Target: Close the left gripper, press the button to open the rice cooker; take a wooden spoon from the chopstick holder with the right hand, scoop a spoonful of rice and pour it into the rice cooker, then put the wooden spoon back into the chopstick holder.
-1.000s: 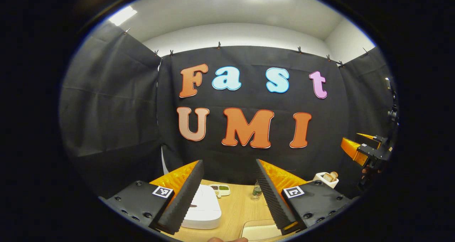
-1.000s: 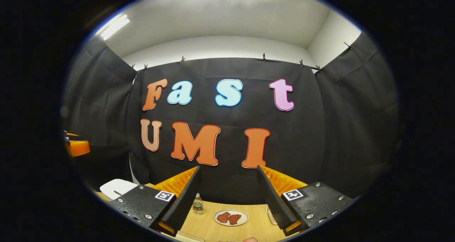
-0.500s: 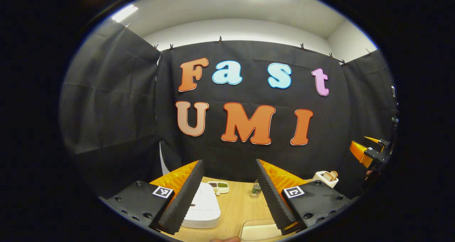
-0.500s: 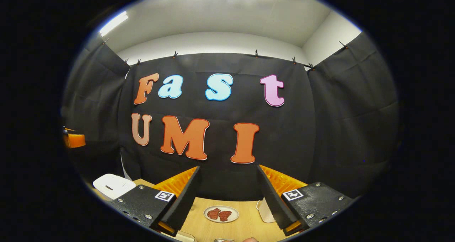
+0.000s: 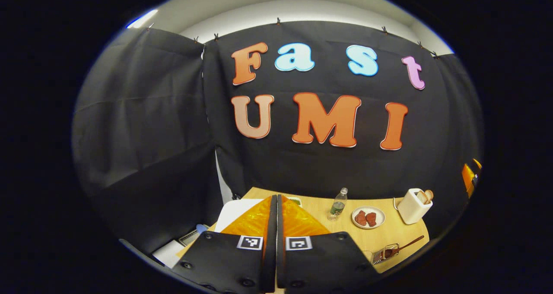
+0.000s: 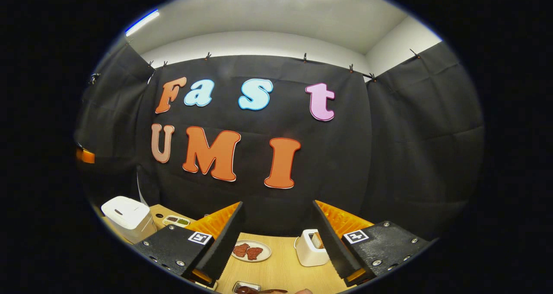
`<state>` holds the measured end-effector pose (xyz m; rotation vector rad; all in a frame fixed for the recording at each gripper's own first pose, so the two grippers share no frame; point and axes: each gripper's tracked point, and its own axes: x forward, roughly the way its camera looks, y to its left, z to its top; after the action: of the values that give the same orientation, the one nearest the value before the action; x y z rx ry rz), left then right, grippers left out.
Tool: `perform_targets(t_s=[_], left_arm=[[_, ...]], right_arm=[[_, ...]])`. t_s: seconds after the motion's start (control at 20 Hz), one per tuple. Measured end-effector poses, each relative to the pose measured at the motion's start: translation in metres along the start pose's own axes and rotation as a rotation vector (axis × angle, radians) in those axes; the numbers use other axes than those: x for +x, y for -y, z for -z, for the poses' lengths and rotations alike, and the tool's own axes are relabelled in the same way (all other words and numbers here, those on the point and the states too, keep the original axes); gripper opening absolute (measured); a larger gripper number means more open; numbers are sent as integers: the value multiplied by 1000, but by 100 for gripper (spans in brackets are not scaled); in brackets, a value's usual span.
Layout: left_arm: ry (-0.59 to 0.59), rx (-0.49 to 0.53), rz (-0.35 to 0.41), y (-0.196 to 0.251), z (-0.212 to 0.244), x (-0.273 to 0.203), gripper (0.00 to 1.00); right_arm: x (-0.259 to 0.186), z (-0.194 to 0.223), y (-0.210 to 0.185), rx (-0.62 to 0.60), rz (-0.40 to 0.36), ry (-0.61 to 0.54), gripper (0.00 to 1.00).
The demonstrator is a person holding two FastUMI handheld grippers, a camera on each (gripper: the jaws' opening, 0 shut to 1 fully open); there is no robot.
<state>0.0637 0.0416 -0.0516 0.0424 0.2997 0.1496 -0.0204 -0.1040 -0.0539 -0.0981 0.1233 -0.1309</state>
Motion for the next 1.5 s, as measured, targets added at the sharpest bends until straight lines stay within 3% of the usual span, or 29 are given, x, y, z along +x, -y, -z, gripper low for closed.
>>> perform_targets(t_s=[0.1, 0.4, 0.65, 0.85, 1.1, 1.3, 1.35, 1.5], left_arm=[[-80, -23, 8, 5, 13, 7, 6], [-224, -61, -66, -19, 22, 31, 6], [-392, -119, -17, -30, 49, 65, 6], [-615, -200, 48, -35, 102, 94, 5], [-777, -273, 122, -41, 146, 132, 5], [-840, -244, 115, -53, 174, 152, 10], [-854, -240, 120, -54, 179, 155, 5], [-868, -218, 102, -67, 196, 166, 5]], right_arm=[[-3, 5, 10, 3, -4, -8, 95], [-9, 27, 24, 0, -28, -46, 95], [-26, 38, 22, 16, 26, -80, 95], [-37, 57, 6, 57, 86, -152, 95], [-55, 73, -9, 77, 121, -212, 95], [-65, 84, -19, 82, 139, -242, 95], [-67, 86, -21, 79, 148, -251, 95], [-71, 90, -25, 72, 153, -266, 95]])
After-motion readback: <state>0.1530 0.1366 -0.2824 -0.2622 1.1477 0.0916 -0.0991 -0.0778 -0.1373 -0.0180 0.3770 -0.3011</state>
